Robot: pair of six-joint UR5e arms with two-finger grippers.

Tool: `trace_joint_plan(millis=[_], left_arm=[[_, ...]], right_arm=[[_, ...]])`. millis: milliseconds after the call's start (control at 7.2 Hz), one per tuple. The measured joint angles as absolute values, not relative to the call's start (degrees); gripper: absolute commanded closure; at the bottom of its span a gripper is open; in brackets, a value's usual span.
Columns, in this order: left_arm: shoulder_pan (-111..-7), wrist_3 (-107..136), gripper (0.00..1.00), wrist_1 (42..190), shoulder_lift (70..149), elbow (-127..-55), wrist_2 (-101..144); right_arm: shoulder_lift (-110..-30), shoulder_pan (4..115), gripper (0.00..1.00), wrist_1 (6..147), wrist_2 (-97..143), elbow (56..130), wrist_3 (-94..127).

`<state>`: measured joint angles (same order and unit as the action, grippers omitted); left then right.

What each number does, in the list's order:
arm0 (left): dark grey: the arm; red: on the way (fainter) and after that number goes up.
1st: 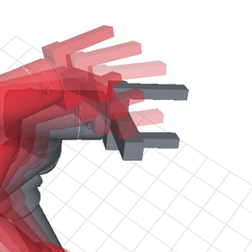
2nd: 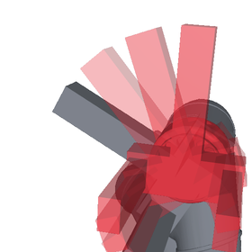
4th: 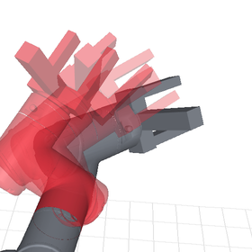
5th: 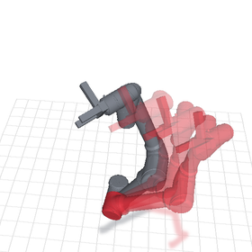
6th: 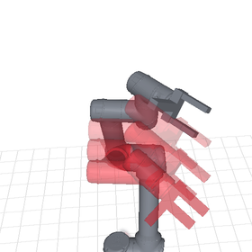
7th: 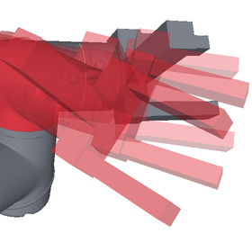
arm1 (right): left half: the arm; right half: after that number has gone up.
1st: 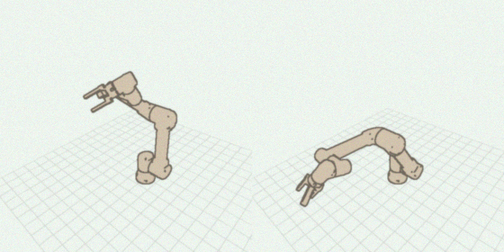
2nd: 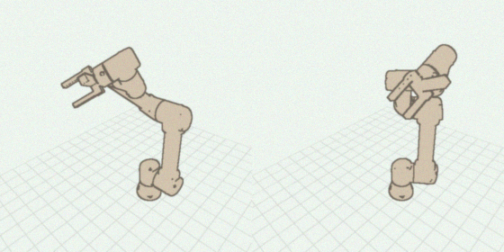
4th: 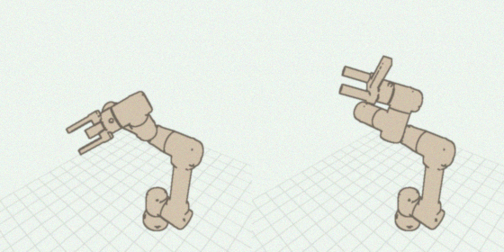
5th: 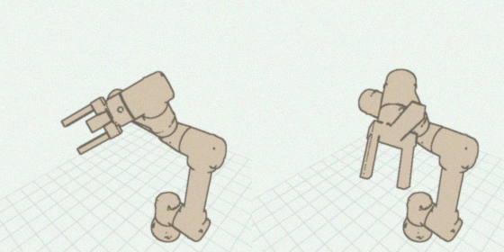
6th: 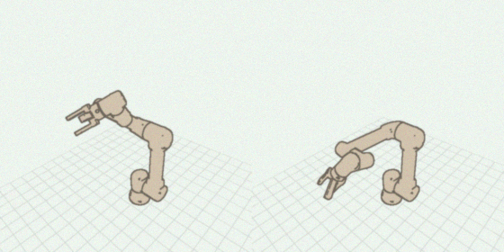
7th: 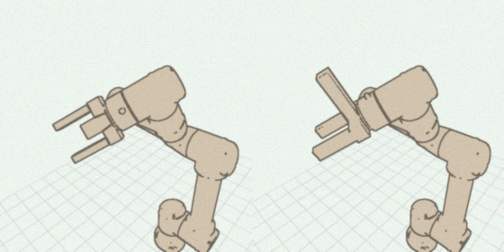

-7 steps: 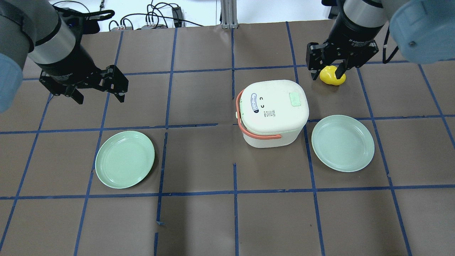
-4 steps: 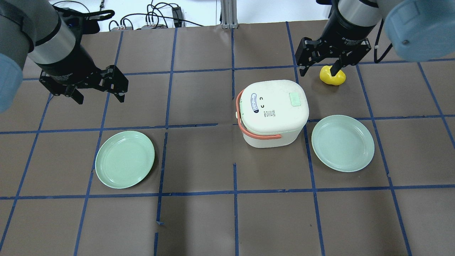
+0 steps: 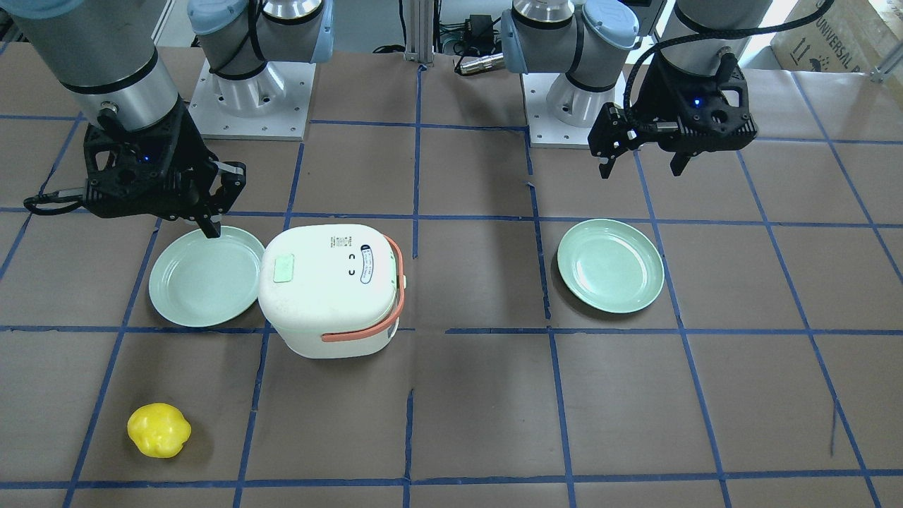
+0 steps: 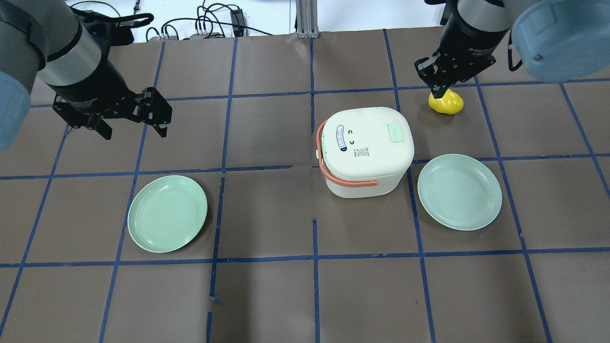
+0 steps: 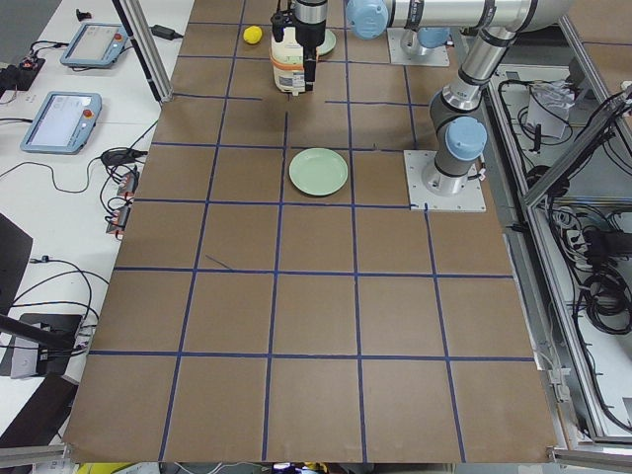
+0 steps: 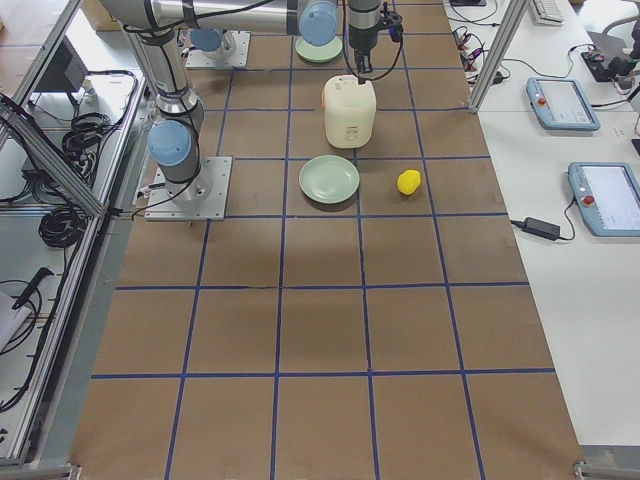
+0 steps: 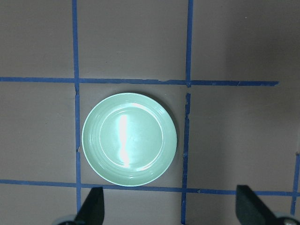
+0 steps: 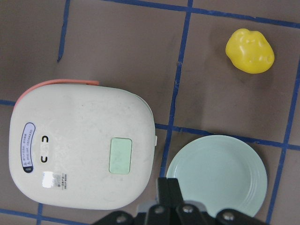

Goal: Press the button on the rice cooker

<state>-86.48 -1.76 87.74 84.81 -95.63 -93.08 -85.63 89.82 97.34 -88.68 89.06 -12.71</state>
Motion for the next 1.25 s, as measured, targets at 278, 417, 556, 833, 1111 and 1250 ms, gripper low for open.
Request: trace_joint_plan(millis=[278,417,556,833,1111,1250], left_arm=[[-86.48,-1.76,0.0,87.72,84.8,-95.63,-93.08],[-86.48,-1.76,0.0,87.72,84.79,-95.63,-93.08],[-86.48,-1.76,0.0,87.72,84.79,-95.62,-93.08],[-86.48,-1.76,0.0,87.73,84.81,-95.63,-93.08],[-86.48,-1.76,0.0,87.75,84.81,-95.62,-93.08],[-86.48,-1.76,0.0,87.76,84.81,-95.62,-93.08]], right_arm=[[-85.61,89.83,0.01,96.84,-89.35,89.1,-15.38],[-85.61,89.82,0.21,96.99,-89.04,89.12,-15.06],[-85.65,89.82,0.64,97.04,-87.86,89.12,-14.45],[-85.57,89.84,0.96,97.19,-86.53,89.12,-13.88],[-84.39,89.86,0.94,98.91,-86.62,89.0,-13.25],[-83.47,89.92,0.94,99.62,-86.64,89.21,-13.12]])
